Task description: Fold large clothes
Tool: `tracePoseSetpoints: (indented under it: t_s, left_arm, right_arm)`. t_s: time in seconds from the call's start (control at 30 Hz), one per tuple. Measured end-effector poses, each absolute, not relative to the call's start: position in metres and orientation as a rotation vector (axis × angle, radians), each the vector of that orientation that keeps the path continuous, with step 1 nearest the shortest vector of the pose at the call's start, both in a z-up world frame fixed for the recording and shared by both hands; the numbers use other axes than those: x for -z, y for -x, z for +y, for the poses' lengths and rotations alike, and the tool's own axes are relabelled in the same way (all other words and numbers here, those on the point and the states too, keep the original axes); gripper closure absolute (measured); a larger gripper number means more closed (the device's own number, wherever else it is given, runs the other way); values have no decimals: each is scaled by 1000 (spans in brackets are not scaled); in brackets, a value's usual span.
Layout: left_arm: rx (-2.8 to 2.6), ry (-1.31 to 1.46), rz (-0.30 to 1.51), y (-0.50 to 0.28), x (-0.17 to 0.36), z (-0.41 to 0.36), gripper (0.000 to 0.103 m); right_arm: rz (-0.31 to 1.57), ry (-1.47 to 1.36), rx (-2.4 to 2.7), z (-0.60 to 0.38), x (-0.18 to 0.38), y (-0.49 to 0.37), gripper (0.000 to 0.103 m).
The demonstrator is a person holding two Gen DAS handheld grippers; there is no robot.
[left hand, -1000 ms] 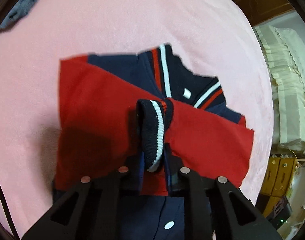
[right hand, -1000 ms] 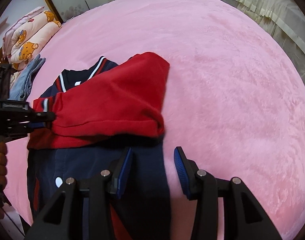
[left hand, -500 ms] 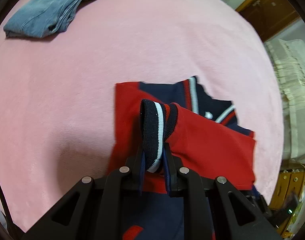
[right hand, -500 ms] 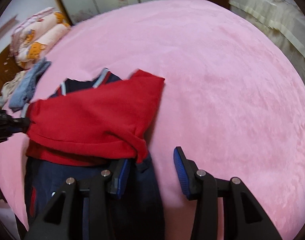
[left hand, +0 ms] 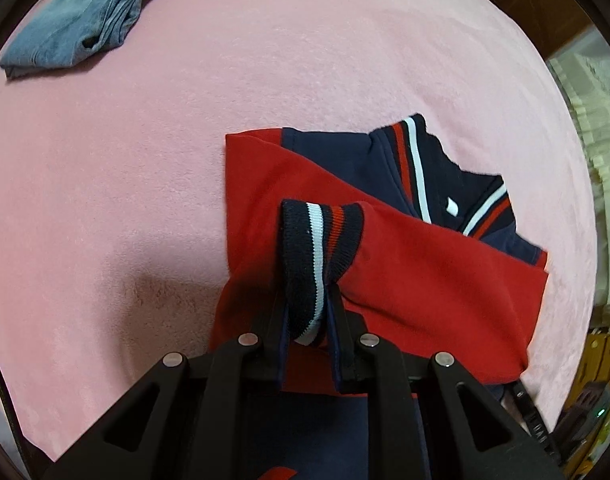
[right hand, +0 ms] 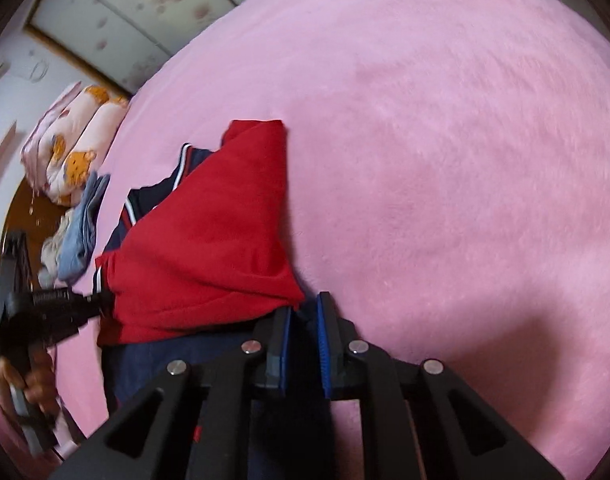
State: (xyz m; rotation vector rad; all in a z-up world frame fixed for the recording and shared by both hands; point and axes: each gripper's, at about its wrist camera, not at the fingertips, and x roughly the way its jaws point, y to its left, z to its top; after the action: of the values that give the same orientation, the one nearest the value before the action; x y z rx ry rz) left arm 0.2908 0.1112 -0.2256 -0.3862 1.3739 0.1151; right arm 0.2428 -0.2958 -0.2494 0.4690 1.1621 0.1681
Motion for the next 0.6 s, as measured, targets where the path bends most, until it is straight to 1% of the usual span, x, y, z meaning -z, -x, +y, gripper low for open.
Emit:
tracePoseSetpoints:
  t_s: [0.1, 0.13, 0.17, 0.2, 0.23, 0.3, 0.43, 0.5, 0.57, 0.6]
  left_arm:
    - [-123, 340, 1381, -288, 223, 109, 83]
    - [-134, 325, 1383, -285, 221, 110, 79]
    - [-147, 311, 1381, -283, 218, 111, 78]
    - [-167, 290, 1381, -281, 215, 112, 78]
    - [-198, 258, 1382, -278, 211, 114, 75]
    - [-232, 221, 1362, -271, 199, 117, 75]
    - [-68, 325, 1279, -255, 176, 116, 75]
    - [0, 345, 1259, -258, 173, 100, 77]
    - [56, 348, 1263, -272, 177, 78, 82]
    - [79, 353, 1271, -277, 182, 70, 87]
  right_arm:
    - [1174, -422, -168, -286, 241, -243, 87]
    - [1179, -407, -168, -286, 238, -242, 84]
    - [1187, -385, -166, -284, 234, -240, 81]
    - [1198, -363, -161, -282, 231, -239, 81]
    - [1203, -329, -157, -281, 225, -236, 81]
    - [1173, -256, -140, -278, 210, -228, 81]
    - [1077, -209, -221, -267, 176, -217, 81]
    - [1056, -254, -305, -254, 173, -223, 84]
    - [1062, -317, -377, -238, 176, -234, 100]
    - [1070, -350, -403, -229, 180, -242, 100]
